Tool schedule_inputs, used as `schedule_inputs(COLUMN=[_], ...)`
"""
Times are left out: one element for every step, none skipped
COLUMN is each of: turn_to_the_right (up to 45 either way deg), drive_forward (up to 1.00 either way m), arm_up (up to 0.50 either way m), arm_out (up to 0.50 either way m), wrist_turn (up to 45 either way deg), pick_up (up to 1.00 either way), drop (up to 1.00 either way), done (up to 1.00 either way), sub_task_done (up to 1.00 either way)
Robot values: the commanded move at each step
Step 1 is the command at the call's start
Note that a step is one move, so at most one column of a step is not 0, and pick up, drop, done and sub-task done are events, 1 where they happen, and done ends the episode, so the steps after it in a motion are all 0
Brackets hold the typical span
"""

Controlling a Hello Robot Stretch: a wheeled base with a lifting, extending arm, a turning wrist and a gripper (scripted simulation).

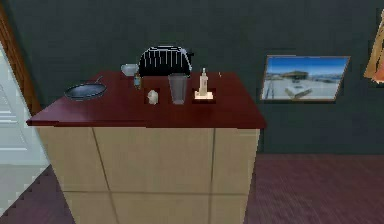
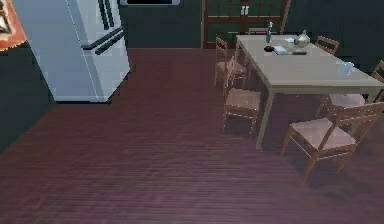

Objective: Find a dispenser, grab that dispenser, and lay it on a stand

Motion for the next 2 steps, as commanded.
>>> schedule_inputs(turn_to_the_right=[9.0, 0.0], drive_forward=[0.0, 0.4], arm_up=[0.0, 0.0], arm_out=[0.0, 0.0], wrist_turn=[0.0, 0.0], pick_up=[0.0, 0.0], drop=[0.0, 0.0], done=[0.0, 0.0], sub_task_done=[0.0, 0.0])
